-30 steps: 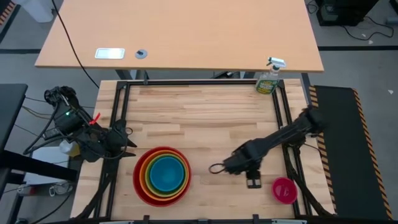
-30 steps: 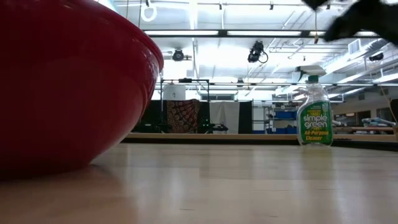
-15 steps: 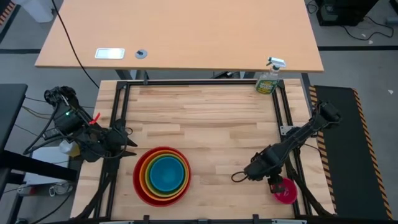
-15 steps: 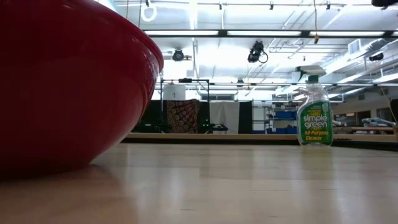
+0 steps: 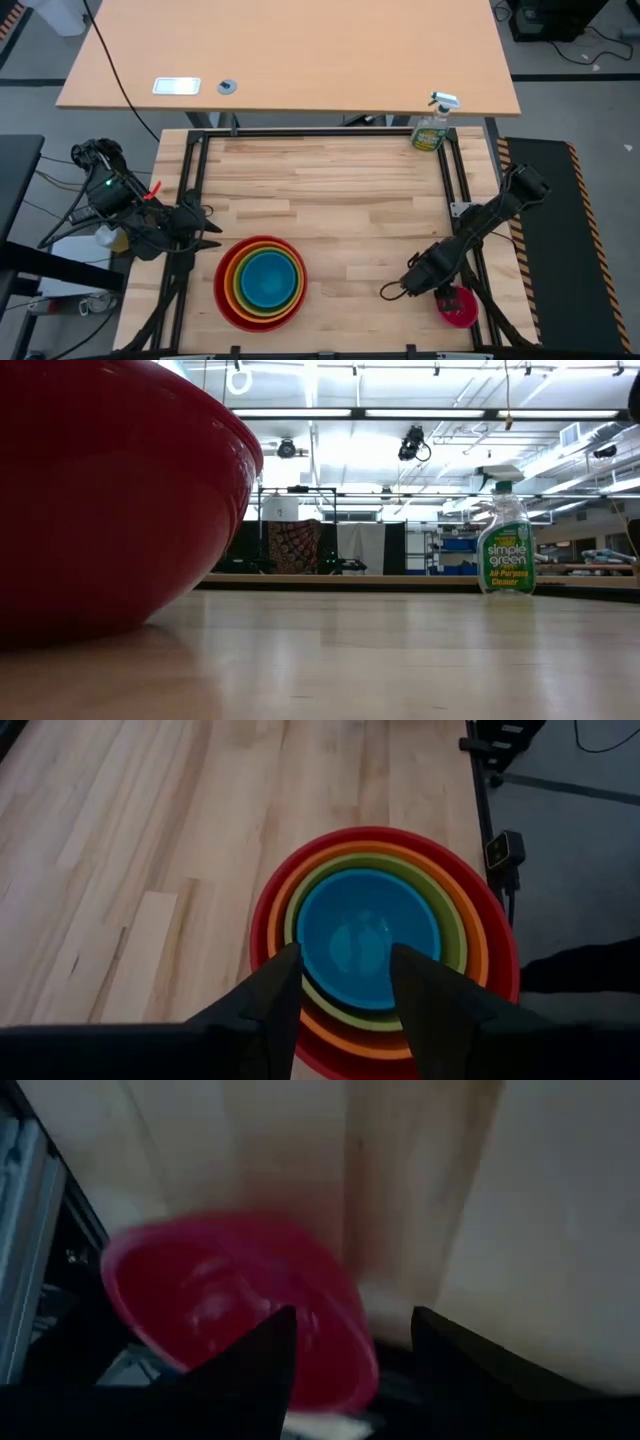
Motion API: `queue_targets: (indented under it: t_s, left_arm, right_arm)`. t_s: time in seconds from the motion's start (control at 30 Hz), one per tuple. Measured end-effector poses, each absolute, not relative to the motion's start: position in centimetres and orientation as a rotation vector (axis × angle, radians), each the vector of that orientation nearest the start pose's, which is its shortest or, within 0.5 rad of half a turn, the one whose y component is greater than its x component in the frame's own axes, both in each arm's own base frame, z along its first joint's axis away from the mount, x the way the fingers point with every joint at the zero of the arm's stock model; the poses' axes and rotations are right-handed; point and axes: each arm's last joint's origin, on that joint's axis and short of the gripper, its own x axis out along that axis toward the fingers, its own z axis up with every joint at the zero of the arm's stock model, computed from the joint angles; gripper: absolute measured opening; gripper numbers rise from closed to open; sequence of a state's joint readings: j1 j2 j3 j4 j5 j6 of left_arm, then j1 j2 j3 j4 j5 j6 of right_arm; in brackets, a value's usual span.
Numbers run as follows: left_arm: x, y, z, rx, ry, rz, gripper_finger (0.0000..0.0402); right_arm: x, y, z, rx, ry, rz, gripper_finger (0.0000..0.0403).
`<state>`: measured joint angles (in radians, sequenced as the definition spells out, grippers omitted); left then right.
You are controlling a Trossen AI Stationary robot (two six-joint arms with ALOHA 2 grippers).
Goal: Nest bowls inside each other
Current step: Stack the pink bowl into the blue bowl
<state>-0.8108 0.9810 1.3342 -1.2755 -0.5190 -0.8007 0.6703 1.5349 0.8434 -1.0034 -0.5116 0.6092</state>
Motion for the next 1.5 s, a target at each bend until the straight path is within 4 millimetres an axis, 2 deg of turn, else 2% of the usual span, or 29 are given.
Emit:
queue_targets:
  t_s: [0.17, 0.3, 0.6, 0.7, 0.77, 0.9, 1.2, 1.5]
  left_arm:
    - [10.6, -9.0, 39.0, -0.210, 0.766, 0.043, 0.0156]
    - [10.6, -9.0, 39.0, -0.213, 0.766, 0.044, 0.0156]
    - [10.6, -9.1, 39.0, -0.217, 0.764, 0.047, 0.0156]
    - [10.6, -9.1, 39.0, -0.288, 0.758, 0.071, 0.0156]
    - [10.7, -9.0, 39.0, -0.329, 0.756, 0.092, 0.0156]
    - [10.8, -8.9, 39.0, -0.359, 0.754, 0.113, 0.0156]
    - [10.8, -8.9, 39.0, -0.287, 0.752, 0.090, 0.0160]
    - [10.6, -8.6, 38.8, -0.226, 0.773, 0.098, 0.0215]
  right_arm:
    - [16.4, 15.4, 15.2, 0.247, 1.909, 0.352, 0.0198]
    - [15.9, 15.2, 14.4, 0.224, 1.914, 0.339, 0.0176]
    - [16.2, 15.3, 14.1, 0.235, 1.860, 0.347, 0.0071]
    - [16.8, 15.3, 14.4, 0.283, 1.845, 0.366, 0.0029]
    - [17.5, 15.3, 14.9, 0.318, 1.832, 0.373, 0.0015]
    - [19.4, 15.2, 16.4, 0.358, 1.754, 0.355, 0.0022]
    - [24.4, 13.9, 21.2, 0.444, 1.501, 0.266, 0.0016]
    - [28.9, 10.7, 26.1, 0.543, 1.243, 0.101, 0.0016]
